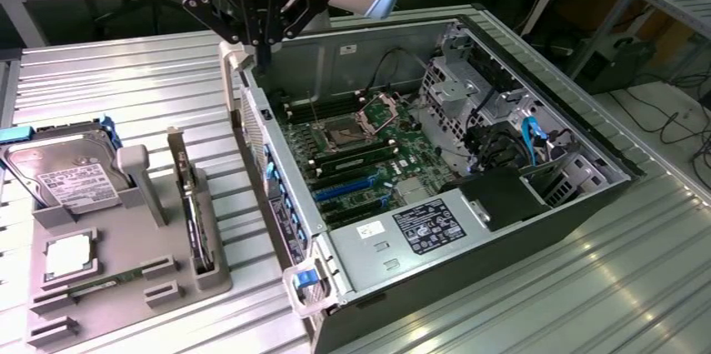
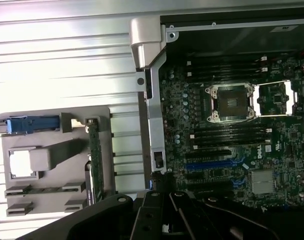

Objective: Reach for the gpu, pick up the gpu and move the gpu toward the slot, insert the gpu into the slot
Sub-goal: 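Reach for the gpu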

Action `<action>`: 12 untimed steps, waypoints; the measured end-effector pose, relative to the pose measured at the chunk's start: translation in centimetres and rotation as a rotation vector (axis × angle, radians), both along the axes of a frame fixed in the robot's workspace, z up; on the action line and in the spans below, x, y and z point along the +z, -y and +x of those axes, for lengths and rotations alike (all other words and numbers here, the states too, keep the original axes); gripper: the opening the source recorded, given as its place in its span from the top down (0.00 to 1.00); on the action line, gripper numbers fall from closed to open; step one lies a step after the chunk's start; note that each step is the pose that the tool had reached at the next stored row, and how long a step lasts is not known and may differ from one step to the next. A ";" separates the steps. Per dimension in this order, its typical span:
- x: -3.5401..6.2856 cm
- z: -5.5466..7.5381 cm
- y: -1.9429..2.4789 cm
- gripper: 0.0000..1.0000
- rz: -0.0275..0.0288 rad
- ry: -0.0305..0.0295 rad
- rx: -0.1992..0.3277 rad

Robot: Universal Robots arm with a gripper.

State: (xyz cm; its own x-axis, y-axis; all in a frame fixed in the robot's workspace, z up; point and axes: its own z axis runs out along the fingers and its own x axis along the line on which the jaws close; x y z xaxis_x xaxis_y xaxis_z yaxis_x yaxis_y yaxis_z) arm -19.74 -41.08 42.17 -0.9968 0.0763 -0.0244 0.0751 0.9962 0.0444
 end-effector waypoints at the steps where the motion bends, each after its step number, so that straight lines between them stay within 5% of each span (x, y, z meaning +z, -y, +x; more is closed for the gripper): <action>1: 0.00 -0.1 0.03 0.89 0.0000 0.0000 0.000; 12: 0.00 -0.8 0.33 0.89 0.0000 -0.0001 0.000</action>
State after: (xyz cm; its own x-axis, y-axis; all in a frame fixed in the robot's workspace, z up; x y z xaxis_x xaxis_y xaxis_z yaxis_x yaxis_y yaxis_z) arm -20.52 -41.41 42.17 -0.9968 0.0762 -0.0243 0.0751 0.9962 0.0443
